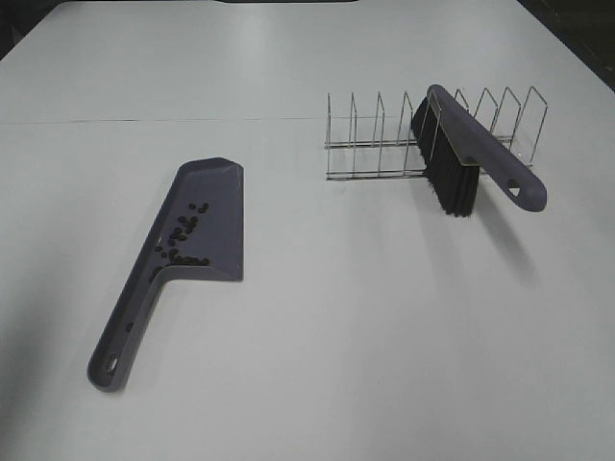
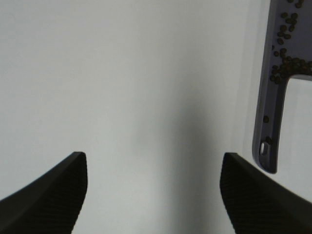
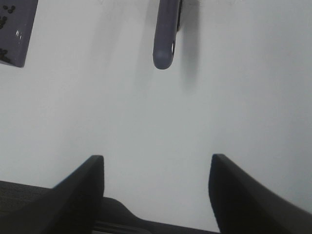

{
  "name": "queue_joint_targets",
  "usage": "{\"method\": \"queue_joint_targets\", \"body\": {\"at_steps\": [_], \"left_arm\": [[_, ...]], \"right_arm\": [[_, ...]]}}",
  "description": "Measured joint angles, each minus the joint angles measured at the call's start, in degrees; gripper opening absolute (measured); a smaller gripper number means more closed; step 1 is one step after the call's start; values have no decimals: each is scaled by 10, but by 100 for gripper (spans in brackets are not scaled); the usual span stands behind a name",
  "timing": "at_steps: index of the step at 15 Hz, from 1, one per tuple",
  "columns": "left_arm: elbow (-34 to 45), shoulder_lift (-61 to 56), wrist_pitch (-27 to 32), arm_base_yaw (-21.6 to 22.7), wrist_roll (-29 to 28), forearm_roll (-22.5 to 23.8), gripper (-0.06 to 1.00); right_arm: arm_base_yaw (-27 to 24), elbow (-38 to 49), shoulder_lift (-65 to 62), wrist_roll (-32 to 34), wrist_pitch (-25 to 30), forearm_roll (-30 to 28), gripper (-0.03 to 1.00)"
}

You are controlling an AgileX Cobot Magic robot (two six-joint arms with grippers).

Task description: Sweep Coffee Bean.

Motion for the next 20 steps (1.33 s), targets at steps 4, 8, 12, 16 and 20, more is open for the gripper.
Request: {"method": "queue_joint_targets", "body": {"at_steps": [4, 8, 12, 16, 20], "left_arm": [[125, -231, 13, 1, 9, -7, 68], [179, -374, 41, 1, 5, -6, 68], [193, -454, 47, -10, -10, -6, 68], [207, -519, 47, -33, -34, 1, 68], [247, -547, 38, -64, -38, -2, 68]], "right_arm": [[0, 107, -136, 0, 1, -16, 57], [0, 174, -251, 0, 1, -62, 57], [0, 230, -348, 0, 1, -63, 57], [0, 284, -465, 0, 1, -63, 57], [0, 308, -516, 0, 1, -63, 57]]}}
